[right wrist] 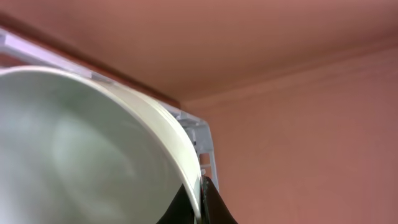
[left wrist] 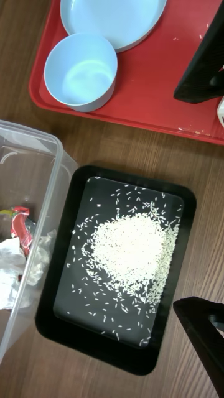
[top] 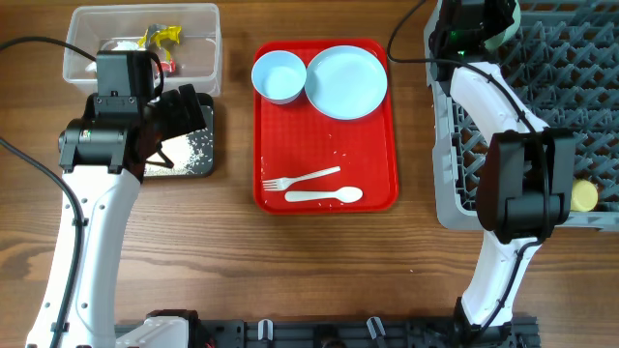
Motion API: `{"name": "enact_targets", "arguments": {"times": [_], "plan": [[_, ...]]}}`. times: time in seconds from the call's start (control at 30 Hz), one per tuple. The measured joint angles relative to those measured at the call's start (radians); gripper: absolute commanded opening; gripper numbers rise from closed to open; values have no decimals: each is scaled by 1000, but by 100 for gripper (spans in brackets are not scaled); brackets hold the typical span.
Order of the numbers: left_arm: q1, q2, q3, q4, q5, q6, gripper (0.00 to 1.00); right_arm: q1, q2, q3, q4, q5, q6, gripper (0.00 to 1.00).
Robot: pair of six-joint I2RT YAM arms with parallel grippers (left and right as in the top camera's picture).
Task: Sort waste into correct bins and load items into the dishwasher rack
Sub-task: 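Carry the light-blue bowl right and set it in the dish rack, then reach the right gripper back and grasp the second light-blue bowl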
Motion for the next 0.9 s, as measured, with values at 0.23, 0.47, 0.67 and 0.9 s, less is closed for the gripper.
{"name": "enact_targets", "arguments": {"times": [0.23, 0.47, 0.67, 0.9], "plan": [[0, 0, 0, 0, 0, 0, 100, -2, 0, 0, -64, -1, 71, 4], [0, 0, 0, 0, 0, 0, 100, -29, 0, 0, -69, -4, 103, 4], [0, 0, 0, 0, 0, 0, 100, -40, 0, 3, -132, -5, 181, 9], [0, 0, 0, 0, 0, 0, 100, -10, 8, 5, -193, -28, 245, 20]]}}
